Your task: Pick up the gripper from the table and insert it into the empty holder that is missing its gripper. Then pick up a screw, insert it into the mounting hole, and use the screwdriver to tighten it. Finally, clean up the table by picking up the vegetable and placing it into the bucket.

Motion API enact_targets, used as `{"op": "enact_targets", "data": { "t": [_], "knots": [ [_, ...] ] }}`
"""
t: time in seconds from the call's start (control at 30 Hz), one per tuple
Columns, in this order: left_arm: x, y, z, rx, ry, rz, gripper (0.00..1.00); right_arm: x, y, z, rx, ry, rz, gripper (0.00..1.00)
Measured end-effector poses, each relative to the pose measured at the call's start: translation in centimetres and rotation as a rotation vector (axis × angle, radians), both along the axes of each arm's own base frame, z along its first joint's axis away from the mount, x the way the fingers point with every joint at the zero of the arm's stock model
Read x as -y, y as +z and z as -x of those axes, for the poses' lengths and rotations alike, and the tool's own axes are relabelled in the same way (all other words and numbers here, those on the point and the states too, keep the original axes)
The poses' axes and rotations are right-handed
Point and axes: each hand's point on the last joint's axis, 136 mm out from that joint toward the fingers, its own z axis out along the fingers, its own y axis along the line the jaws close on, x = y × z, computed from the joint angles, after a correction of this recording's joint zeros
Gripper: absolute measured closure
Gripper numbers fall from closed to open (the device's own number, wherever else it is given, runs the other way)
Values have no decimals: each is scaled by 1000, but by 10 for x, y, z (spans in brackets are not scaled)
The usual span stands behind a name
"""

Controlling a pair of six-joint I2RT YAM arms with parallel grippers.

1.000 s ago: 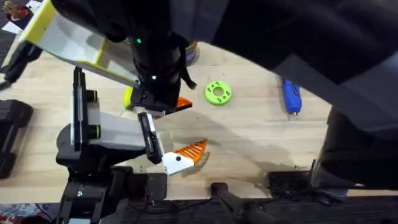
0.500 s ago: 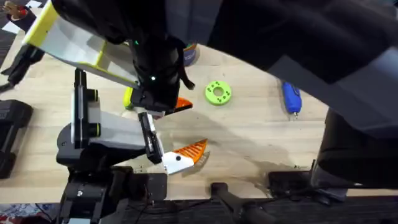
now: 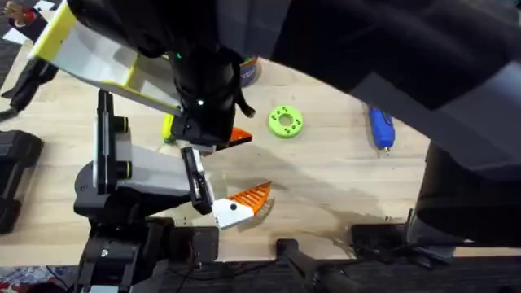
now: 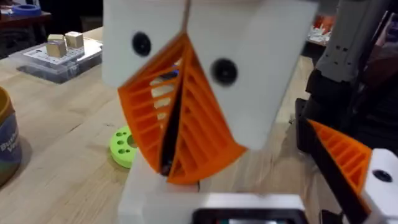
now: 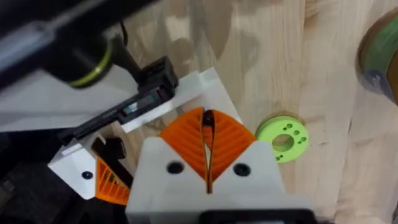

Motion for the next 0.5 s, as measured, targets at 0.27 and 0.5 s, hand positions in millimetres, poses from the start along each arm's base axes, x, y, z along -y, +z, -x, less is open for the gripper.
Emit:
{"op": "enact_targets", "data": {
  "t": [0.27, 0.5],
  "knots": [
    [0, 0, 0, 5, 0, -2, 14, 4, 0, 1, -2, 1, 14, 281],
    [0, 0, 0, 12, 0, -4, 14, 6, 15, -1, 16, 4, -3, 7]
  ]
}}
